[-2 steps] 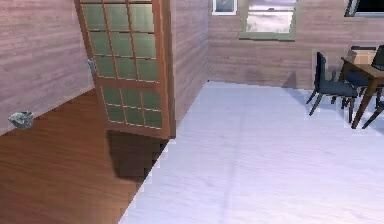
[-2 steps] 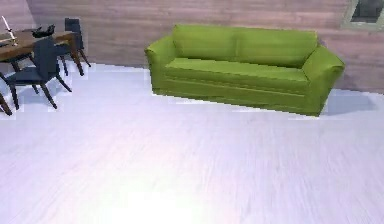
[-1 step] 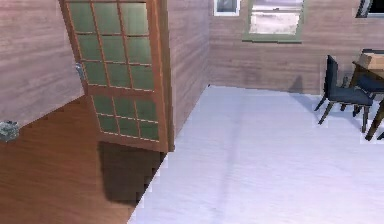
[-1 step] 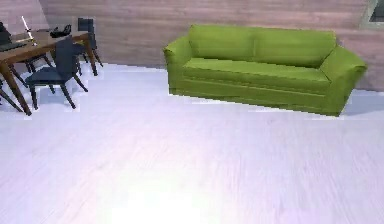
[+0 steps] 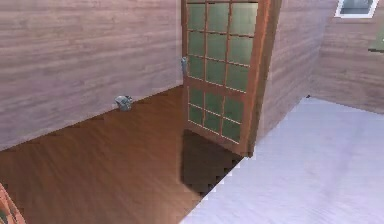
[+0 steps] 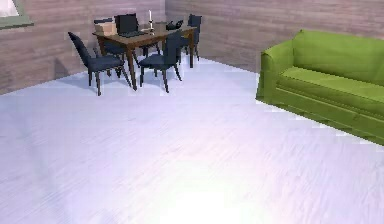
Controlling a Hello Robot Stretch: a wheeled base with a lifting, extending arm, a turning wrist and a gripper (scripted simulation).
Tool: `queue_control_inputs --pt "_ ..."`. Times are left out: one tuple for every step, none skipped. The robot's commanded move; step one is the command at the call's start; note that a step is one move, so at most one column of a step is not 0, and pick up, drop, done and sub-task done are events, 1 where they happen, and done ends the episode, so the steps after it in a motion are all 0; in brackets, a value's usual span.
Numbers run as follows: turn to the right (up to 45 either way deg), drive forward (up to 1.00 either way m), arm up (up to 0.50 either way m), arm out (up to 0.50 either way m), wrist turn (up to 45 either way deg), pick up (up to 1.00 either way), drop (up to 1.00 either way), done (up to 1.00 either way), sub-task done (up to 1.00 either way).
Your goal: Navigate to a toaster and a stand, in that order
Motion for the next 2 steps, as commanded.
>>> queue_control_inputs --pt "0.0 0.50 0.00 0.00 0.0 0.00 0.00 0.00 0.00" --pt "-6.0 0.00 0.00 0.00 0.0 0.00 0.00 0.00 0.00"
